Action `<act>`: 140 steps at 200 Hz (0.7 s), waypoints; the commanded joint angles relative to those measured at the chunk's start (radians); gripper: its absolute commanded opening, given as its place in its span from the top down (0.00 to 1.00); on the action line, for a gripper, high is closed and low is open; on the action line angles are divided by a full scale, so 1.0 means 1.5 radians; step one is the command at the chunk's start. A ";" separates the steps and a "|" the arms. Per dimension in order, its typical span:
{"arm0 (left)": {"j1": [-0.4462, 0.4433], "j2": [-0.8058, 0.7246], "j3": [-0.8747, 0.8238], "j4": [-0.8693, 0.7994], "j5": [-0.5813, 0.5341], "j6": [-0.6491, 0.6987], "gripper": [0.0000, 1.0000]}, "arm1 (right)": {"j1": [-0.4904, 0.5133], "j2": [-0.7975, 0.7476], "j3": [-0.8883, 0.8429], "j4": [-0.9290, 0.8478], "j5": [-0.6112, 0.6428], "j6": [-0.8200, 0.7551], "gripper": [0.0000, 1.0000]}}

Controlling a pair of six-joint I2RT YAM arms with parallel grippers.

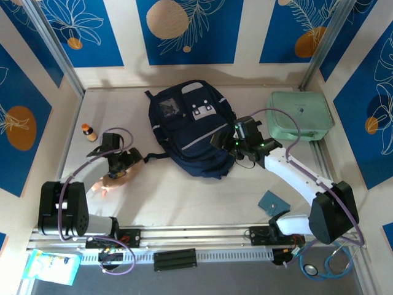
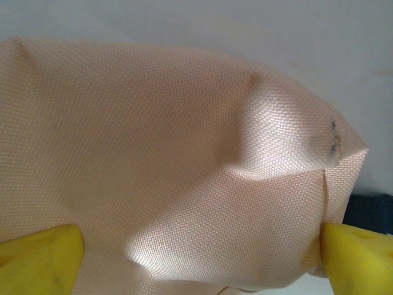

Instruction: Pack books, pencil case, and school supplies into a backpack

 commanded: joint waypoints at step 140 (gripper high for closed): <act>0.006 0.071 0.233 -0.200 -0.015 0.190 0.00 | 0.165 0.213 0.178 0.041 -0.051 -0.064 0.27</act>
